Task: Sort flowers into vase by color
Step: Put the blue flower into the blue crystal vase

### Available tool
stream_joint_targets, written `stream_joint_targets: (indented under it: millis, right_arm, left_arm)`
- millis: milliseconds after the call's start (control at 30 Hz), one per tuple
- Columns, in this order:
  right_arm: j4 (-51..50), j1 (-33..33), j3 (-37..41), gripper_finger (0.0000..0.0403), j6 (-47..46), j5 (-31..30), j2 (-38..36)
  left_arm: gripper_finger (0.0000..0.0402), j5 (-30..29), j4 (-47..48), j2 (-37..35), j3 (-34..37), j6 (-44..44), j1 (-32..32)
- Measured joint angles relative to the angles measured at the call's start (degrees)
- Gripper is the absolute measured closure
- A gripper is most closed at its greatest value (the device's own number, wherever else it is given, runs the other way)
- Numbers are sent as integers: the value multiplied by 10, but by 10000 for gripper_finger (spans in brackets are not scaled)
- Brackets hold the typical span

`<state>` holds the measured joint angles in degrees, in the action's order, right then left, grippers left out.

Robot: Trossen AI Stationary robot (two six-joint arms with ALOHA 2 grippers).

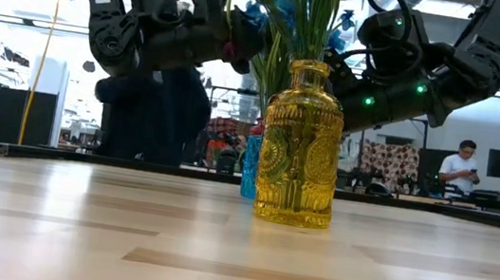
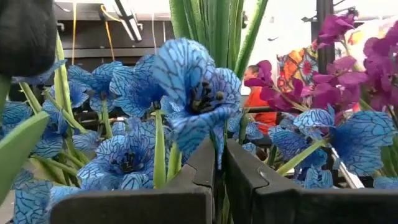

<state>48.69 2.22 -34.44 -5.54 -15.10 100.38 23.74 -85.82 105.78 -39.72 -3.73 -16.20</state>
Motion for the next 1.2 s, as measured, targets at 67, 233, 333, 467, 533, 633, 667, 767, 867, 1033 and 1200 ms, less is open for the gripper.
stream_joint_targets:
  millis: [67,233,333,467,533,633,667,767,867,1033,1200]
  right_arm:
    - [0,0,0,253,0,0,0]
    - [0,0,0,253,0,0,0]
    - [0,0,0,253,0,0,0]
    - [0,0,0,253,0,0,0]
    - [0,0,0,253,0,0,0]
    - [0,0,0,252,0,0,0]
    - [0,0,0,253,0,0,0]
    - [0,0,0,253,0,0,0]
    - [0,0,0,253,0,1,0]
    - [0,0,0,253,0,2,0]
    - [0,0,0,253,0,2,0]
  left_arm:
    - [402,8,3,0,0,7,-2]
    - [402,28,5,-2,0,12,-9]
    - [402,41,3,-2,0,11,-9]
    - [402,44,39,-3,0,19,-9]
    - [402,44,65,-3,0,27,-9]
    - [402,44,80,-3,0,37,-9]
    - [402,44,87,-3,0,37,-9]
    - [401,42,115,-3,0,34,-9]
    - [398,39,154,-3,0,20,-9]
    - [384,39,212,-3,-1,24,-9]
    - [370,19,227,-4,-2,9,-9]
